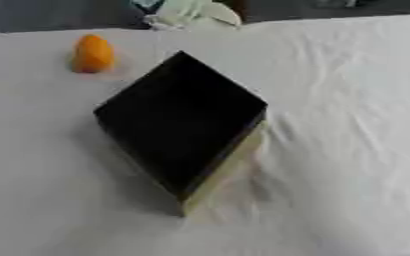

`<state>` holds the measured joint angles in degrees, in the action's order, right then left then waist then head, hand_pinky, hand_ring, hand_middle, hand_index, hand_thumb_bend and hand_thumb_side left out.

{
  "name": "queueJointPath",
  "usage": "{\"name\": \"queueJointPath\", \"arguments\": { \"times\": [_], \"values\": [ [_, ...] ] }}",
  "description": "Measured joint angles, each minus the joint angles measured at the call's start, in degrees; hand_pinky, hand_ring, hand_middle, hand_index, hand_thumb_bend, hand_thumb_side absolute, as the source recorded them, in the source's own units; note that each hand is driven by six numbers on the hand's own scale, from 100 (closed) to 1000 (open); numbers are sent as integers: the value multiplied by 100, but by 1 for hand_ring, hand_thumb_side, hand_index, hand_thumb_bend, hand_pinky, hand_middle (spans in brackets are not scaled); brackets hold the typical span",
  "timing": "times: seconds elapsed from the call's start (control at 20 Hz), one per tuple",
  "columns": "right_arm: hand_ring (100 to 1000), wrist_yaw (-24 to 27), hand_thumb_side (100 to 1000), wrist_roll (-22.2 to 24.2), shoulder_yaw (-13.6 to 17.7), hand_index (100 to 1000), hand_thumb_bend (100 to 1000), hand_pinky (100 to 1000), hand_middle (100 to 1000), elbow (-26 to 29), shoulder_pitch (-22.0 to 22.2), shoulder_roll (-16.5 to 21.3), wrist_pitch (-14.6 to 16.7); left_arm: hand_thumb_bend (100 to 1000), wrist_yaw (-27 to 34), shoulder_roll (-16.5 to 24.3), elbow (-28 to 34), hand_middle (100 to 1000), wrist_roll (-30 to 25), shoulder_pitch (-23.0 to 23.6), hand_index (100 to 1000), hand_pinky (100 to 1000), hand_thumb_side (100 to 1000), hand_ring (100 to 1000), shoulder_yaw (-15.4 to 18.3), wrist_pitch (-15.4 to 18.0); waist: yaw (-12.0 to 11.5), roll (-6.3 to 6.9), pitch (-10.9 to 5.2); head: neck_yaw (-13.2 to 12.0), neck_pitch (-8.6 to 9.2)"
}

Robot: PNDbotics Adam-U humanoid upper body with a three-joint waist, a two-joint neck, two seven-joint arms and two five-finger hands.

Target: Pick up objects on the table and place them in the box.

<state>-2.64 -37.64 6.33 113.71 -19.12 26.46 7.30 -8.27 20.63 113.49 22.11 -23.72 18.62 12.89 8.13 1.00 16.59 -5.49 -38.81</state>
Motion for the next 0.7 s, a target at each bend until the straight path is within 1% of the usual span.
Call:
{"name": "queueJointPath", "arguments": {
  "times": [0.1, 0.3, 0.4, 0.7],
  "values": [
    [760, 0, 1000, 0, 0, 859, 285, 769, 680, 0, 2, 0, 0, 165, -45, 74, 0, 625, -37, -1, 607, 499, 570, 560, -10, -33, 3, 6, 0, 1, -29],
    [760, -1, 1000, 1, -1, 859, 285, 769, 679, 0, 4, 1, -1, 162, -171, 363, -5, 628, -121, -63, 606, 497, 562, 558, -88, -104, 6, 38, 0, -10, -96],
    [760, -3, 1000, 1, -1, 859, 286, 769, 679, 0, 4, 4, -1, 155, -246, 524, -44, 627, -167, -120, 602, 493, 558, 554, -137, -177, 7, 42, 1, -43, -99],
    [760, -17, 1000, 7, -5, 859, 286, 769, 678, 0, 24, 13, -7, 156, -693, 1098, -556, 642, -440, -360, 617, 493, 546, 555, -339, -361, 8, 93, 4, -176, -103]
  ]
}}
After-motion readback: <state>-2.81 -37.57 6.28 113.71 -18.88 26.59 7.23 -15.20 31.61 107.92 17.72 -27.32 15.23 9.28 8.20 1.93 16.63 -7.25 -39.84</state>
